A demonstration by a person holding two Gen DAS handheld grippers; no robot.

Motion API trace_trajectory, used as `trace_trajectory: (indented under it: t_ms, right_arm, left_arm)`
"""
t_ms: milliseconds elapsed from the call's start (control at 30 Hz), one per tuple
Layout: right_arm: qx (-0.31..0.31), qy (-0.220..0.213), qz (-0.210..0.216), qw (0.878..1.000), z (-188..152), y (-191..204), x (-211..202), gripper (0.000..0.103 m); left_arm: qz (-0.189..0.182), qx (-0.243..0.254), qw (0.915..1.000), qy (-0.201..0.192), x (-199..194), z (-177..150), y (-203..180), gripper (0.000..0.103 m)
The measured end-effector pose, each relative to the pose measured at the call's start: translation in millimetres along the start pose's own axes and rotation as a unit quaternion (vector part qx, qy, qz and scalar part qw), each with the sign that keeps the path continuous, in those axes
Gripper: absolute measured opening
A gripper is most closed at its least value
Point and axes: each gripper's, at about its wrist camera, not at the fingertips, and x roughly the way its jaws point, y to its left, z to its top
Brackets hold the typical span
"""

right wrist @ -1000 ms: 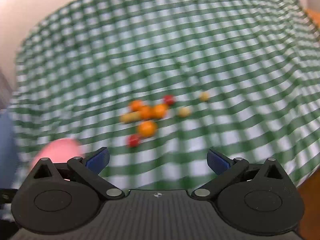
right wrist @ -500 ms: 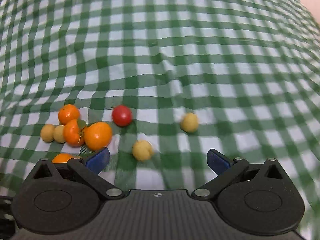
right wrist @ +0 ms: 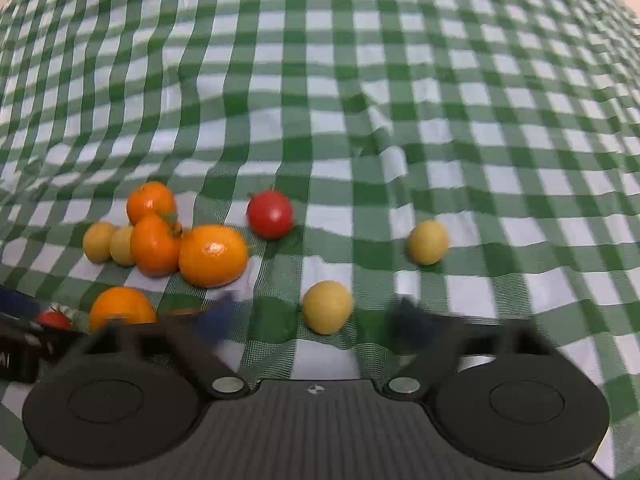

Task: Organize fruits
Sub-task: 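Grasp the red cherry tomato with the left tool while the right tool grasps a yellow fruit, then carry both fruits over the pink plate and open both tools to release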

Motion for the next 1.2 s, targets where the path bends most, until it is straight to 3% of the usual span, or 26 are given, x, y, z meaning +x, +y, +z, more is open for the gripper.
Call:
trace_trajectory:
  t_ms: [67,333,433,667,933,1067,1200]
  right_arm:
    - [0.012,0.0,0.008,1.0,0.3,-5.0,-3.0,0.026]
    - [0.069,-0.059,-0.038,0.995,7.5,-25.7,-25.0,0.026]
    - [0.069,-0.064,-0.032,0.995,9.2,-22.9,-51.4,0.026]
    - [0.047,-0.044,0.036,0.997,-18.3,16.3,-148.2,0.026]
    - [-0.013,-0.002,0.155,0.988,-41.8,95.7,-230.3,0.026]
    - [-0.057,-0.008,0.191,0.98,-41.5,140.5,-267.0,0.026]
    - [-0.103,-0.014,0.201,0.974,-40.3,167.9,-289.1,0.026]
  left_arm:
    - [-0.008,0.001,0.9999,-0.01,-4.8,3.5,-0.4,0.032]
    - [-0.008,-0.004,0.9989,-0.045,-49.6,-8.5,0.3,0.032]
    - [-0.001,-0.019,0.9989,-0.044,-77.6,-17.1,7.2,0.032]
    - [0.058,-0.066,0.9958,-0.026,-155.3,-73.8,43.1,0.032]
    - [0.107,-0.149,0.9831,-0.005,-230.9,-156.0,105.4,0.032]
    - [0.117,-0.167,0.979,-0.009,-252.7,-189.9,120.1,0.032]
    - [0.114,-0.179,0.9769,-0.024,-269.6,-214.3,129.0,0.032]
